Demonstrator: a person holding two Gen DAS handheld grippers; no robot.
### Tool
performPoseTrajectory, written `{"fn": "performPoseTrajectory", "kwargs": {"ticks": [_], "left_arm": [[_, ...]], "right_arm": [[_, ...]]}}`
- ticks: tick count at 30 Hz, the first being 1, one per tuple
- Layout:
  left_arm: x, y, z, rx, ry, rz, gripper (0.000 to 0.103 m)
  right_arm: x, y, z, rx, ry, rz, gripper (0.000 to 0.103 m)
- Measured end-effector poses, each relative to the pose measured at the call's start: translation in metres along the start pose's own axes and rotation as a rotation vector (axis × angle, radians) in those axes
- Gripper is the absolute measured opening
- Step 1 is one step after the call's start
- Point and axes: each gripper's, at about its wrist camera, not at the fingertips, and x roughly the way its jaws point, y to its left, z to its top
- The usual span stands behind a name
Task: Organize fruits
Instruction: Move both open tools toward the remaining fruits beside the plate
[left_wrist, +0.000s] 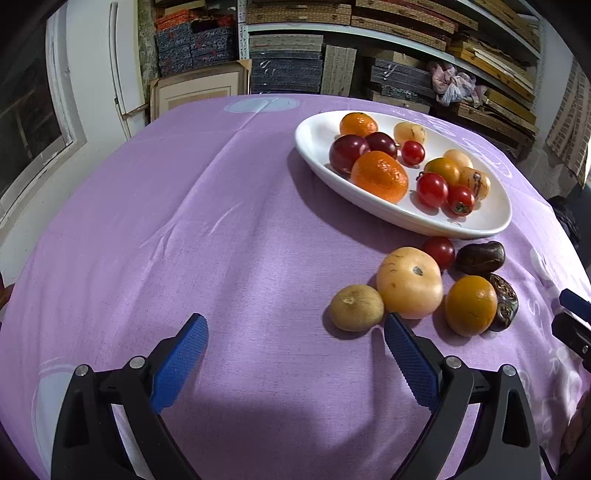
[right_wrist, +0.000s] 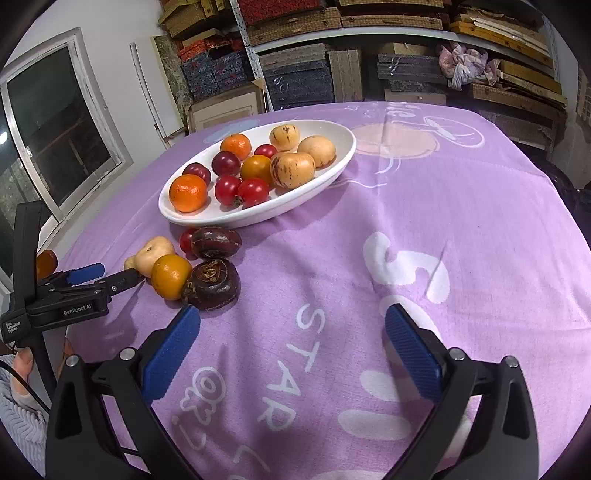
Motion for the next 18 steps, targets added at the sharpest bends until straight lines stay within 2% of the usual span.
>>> {"fn": "performPoseTrajectory", "kwargs": {"ticks": [4, 12, 18], "left_arm": [[0.001, 0.007, 0.003, -0.028, 0.000, 0.006, 0.097], [0.005, -0.004, 0.011, 0.041, 0.001, 0.008, 0.097], [0.005, -0.006, 0.010, 0.048, -0.006, -0.001, 0.096]], "right_arm": [[0.001, -0.001, 0.000, 0.004, 0.004, 0.000, 0.099], [0.002, -0.003, 0.000, 0.009, 0.011, 0.002, 0.099], [0.004, -0.003, 0.000, 0.011, 0.016, 0.002, 0.099]]}}
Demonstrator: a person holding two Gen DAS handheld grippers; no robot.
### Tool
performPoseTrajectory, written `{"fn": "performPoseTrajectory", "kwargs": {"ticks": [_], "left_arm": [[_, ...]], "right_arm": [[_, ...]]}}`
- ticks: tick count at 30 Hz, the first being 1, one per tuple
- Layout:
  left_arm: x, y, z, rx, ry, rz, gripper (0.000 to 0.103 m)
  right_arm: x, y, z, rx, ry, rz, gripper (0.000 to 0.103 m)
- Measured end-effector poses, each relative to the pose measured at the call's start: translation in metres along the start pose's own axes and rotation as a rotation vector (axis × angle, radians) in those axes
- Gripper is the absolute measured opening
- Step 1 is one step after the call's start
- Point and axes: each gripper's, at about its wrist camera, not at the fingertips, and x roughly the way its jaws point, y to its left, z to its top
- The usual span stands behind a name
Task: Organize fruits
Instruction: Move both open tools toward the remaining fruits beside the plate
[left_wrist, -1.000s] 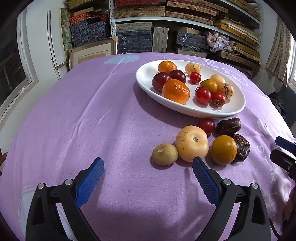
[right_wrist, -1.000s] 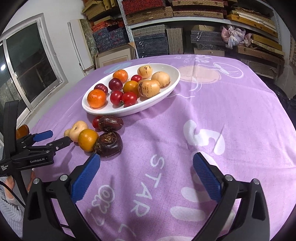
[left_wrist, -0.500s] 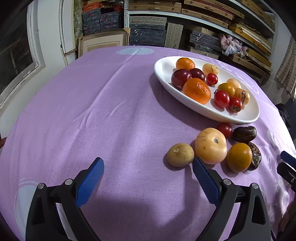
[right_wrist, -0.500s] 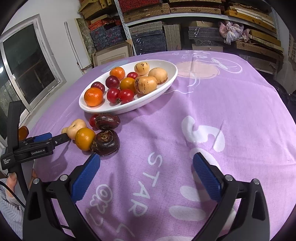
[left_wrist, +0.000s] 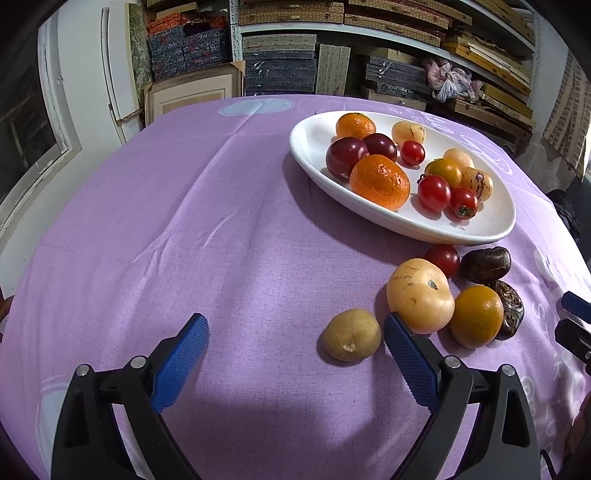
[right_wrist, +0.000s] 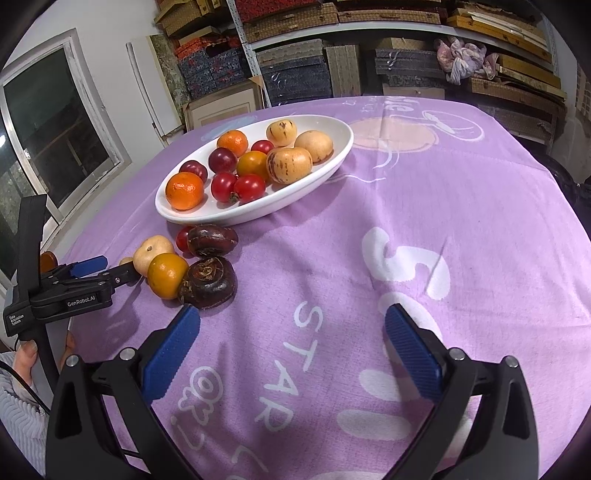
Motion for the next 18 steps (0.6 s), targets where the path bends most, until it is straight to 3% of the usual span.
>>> {"fn": "performPoseTrajectory", "kwargs": {"ticks": [10, 18], "left_arm": [[0.006, 0.004, 0.000, -0.015, 0.031, -0.002, 0.096], [0.007, 0.004, -0.001, -0.008, 0.046, 0.006, 0.100]], "right_arm": [[0.000, 0.003, -0.001, -0.020, -0.007, 0.014, 0.099], [-0.001, 0.031, -0.004, -0.149, -0.016, 0.039, 0.099]]}}
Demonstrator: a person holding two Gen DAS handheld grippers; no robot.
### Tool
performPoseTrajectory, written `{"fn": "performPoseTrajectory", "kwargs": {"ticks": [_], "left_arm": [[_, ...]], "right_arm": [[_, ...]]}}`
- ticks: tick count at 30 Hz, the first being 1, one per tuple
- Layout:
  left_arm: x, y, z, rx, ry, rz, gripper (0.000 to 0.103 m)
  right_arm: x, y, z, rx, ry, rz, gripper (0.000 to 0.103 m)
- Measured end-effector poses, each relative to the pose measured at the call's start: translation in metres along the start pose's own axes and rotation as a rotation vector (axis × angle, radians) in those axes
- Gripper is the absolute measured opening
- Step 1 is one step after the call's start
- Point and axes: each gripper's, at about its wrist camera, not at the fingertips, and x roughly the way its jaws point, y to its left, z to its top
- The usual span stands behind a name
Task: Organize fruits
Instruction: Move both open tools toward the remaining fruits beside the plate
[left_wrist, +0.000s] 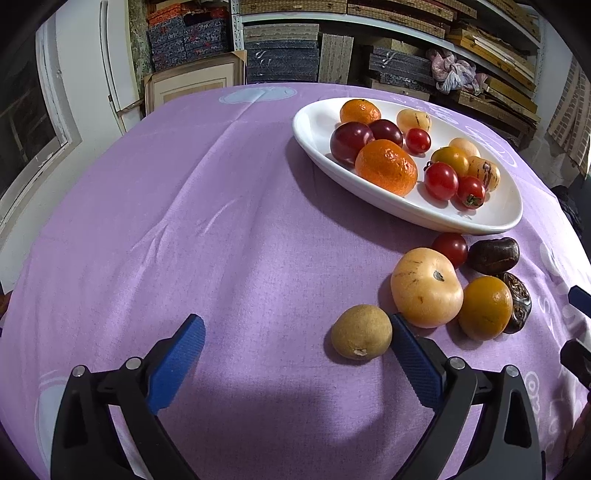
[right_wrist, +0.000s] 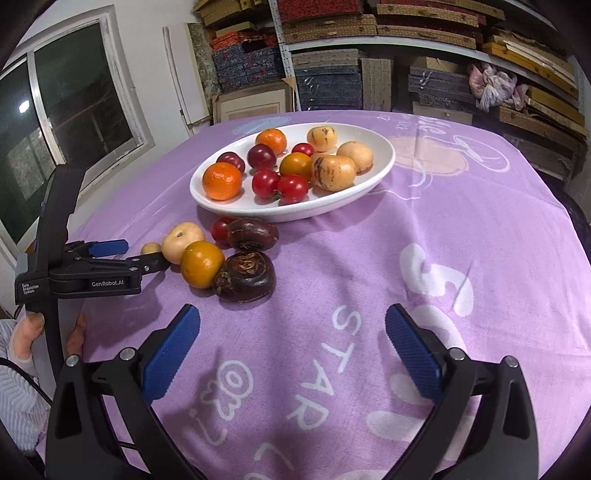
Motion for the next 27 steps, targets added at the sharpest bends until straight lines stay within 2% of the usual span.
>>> {"fn": "performPoseTrajectory", "kwargs": {"ticks": [2, 6, 9, 20, 24, 27], "left_arm": [[0.000, 0.000, 0.000, 0.000, 0.000, 0.000, 0.100], [0.000, 0.000, 0.000, 0.000, 0.000, 0.000, 0.100], [0.000, 0.000, 0.000, 0.000, 0.000, 0.000, 0.100], [0.000, 0.000, 0.000, 0.000, 0.000, 0.000, 0.100], [0.000, 0.000, 0.000, 0.000, 0.000, 0.000, 0.100], [0.000, 0.000, 0.000, 0.000, 0.000, 0.000, 0.100]], "right_arm": [[0.005, 0.008, 0.003, -0.038, 0.013, 0.000, 0.099], [0.019, 0.028, 0.010, -0.172, 0.041, -0.061, 0.099], [0.030, 0.036, 0.017, -0.223, 0.054, -0.085, 0.099], [0.052, 0.022, 0.030, -0.180, 0.094, -0.150, 0.099], [0.050, 0.016, 0.029, -0.181, 0.089, -0.207, 0.099], [0.050, 0.017, 0.029, -0.179, 0.083, -0.191, 0.099]]}}
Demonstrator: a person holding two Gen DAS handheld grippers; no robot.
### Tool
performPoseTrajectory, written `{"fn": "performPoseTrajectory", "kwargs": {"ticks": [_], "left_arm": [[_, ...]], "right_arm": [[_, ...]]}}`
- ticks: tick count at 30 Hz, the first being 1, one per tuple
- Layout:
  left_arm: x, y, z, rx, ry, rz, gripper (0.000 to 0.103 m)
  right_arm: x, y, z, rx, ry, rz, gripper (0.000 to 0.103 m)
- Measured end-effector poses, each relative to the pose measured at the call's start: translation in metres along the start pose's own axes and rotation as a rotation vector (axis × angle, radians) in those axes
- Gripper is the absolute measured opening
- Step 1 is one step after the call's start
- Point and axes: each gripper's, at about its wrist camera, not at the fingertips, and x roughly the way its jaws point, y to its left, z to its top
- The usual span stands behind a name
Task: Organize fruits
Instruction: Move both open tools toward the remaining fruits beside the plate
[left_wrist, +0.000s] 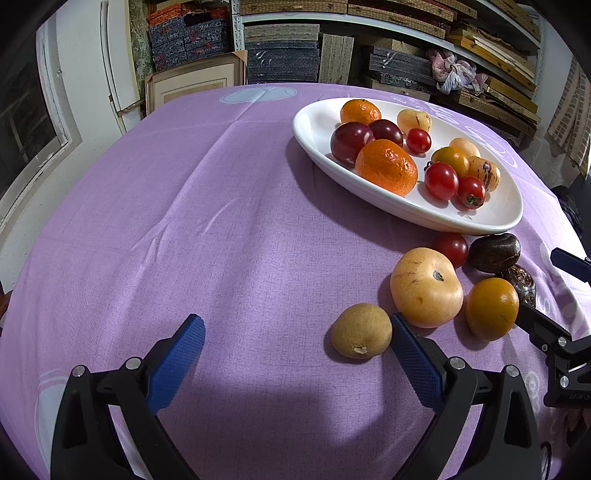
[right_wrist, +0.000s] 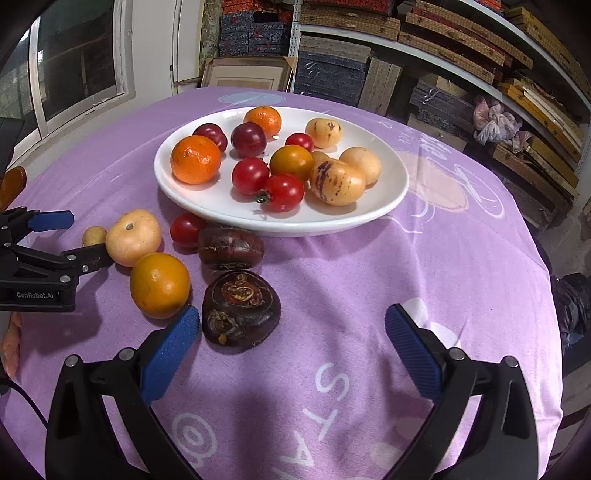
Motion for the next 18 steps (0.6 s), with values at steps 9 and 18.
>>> {"fn": "performPoseTrajectory", "kwargs": {"ticks": [9, 18], "left_arm": [[0.000, 0.000, 0.000, 0.000, 0.000, 0.000, 0.100], [0.000, 0.000, 0.000, 0.000, 0.000, 0.000, 0.100]], "right_arm": [[0.005, 0.008, 0.004, -0.020, 0.014, 0.061, 0.084], [0.012, 0.011, 0.004, -0.018, 0.048, 0.090, 0.071]]}}
